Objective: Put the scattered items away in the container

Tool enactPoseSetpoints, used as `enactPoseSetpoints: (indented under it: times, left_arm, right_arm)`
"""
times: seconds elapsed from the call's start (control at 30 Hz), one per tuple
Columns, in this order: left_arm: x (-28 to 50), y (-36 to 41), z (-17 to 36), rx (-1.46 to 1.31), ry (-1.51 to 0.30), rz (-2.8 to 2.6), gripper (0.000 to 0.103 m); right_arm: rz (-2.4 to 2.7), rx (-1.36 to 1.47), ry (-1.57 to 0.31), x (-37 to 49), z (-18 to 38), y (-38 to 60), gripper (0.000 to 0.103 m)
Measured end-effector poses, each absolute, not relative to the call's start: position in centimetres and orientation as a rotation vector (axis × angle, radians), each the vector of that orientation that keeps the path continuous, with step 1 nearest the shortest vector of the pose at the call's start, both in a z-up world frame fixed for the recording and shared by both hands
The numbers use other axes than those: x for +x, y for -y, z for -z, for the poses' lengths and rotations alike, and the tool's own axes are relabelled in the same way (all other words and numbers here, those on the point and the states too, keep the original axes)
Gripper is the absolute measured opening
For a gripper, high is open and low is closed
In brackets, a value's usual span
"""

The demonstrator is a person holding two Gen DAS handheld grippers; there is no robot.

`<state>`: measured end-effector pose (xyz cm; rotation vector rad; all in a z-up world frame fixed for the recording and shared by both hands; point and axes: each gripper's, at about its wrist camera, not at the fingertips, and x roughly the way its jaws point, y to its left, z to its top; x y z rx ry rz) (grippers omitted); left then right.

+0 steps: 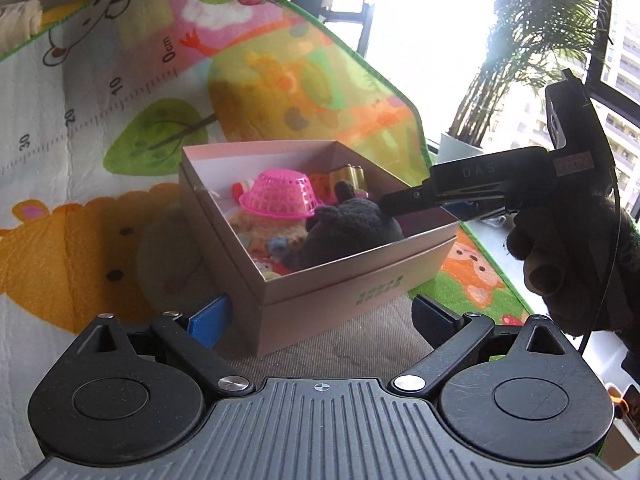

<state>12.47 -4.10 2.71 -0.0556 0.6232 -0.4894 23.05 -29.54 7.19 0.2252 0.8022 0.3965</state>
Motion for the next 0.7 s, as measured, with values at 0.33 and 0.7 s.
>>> enactPoseSetpoints:
  times: [0.33, 0.7]
  left_arm:
    - [13.6, 1.8, -3.2, -0.047, -0.601, 0.420, 0.099]
    - [14.8, -2.7, -3.5, -0.092, -0.594, 0.259, 0.101]
  right_arm:
    - [-0.434, 0.234, -0.787, 24.9, -7.3, 25.0, 0.082]
    - [-0.498, 0.163, -0.720, 25.2, -8.0, 20.1, 0.088]
